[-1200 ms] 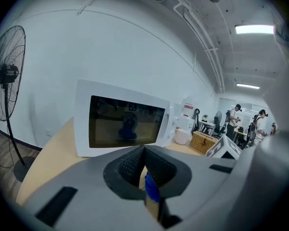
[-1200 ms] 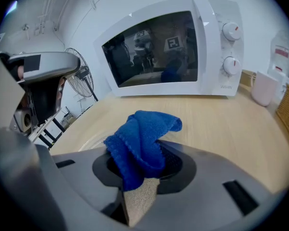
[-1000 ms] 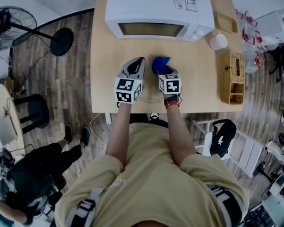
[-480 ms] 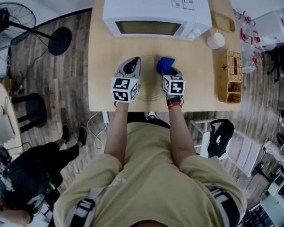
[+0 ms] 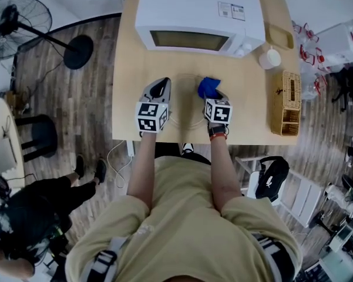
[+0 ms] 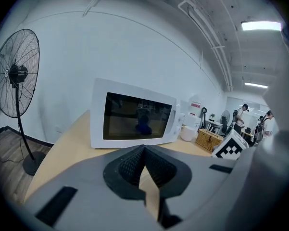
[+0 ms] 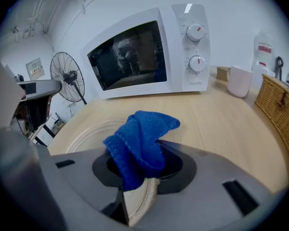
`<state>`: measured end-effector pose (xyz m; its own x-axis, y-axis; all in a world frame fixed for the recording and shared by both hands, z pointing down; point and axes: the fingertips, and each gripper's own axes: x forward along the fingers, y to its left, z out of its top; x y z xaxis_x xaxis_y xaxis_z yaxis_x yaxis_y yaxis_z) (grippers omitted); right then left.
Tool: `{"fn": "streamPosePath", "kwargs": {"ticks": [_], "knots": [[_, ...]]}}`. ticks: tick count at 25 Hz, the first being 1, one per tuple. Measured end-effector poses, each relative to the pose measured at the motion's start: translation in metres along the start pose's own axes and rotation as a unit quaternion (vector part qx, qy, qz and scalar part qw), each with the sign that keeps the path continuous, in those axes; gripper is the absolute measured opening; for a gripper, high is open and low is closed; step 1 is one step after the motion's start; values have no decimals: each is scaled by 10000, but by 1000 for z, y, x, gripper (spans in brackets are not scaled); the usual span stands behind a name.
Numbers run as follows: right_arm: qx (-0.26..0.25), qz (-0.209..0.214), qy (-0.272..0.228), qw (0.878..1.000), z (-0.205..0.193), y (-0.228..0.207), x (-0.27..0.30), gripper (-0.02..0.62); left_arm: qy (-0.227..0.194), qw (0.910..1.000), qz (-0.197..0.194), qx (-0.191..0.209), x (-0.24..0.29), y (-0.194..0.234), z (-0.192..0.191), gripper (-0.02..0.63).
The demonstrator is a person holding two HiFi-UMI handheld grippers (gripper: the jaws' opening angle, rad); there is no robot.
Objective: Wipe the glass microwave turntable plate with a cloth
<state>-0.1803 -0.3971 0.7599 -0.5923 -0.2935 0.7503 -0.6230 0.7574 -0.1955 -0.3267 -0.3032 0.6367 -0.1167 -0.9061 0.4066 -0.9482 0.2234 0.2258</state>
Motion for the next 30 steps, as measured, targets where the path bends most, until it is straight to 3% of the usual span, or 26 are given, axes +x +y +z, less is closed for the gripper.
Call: {"fn": "streamPosePath", "kwargs": {"ticks": [6, 16, 24, 30], "knots": [[240, 511, 13, 9984, 5, 39, 4, 132, 16, 9999, 141, -14, -11, 11, -5, 17], [-216, 1400, 59, 9899, 15, 138, 20, 132, 37, 9984, 513, -249, -37, 39, -21, 17], [-693, 1625, 298, 9838, 2, 174, 35, 132, 33, 9970, 697, -329, -55, 56, -29, 17], [-1089, 1445, 474, 9823, 2, 176, 47, 132, 35, 9965, 755, -350, -59, 64, -29, 17]]}}
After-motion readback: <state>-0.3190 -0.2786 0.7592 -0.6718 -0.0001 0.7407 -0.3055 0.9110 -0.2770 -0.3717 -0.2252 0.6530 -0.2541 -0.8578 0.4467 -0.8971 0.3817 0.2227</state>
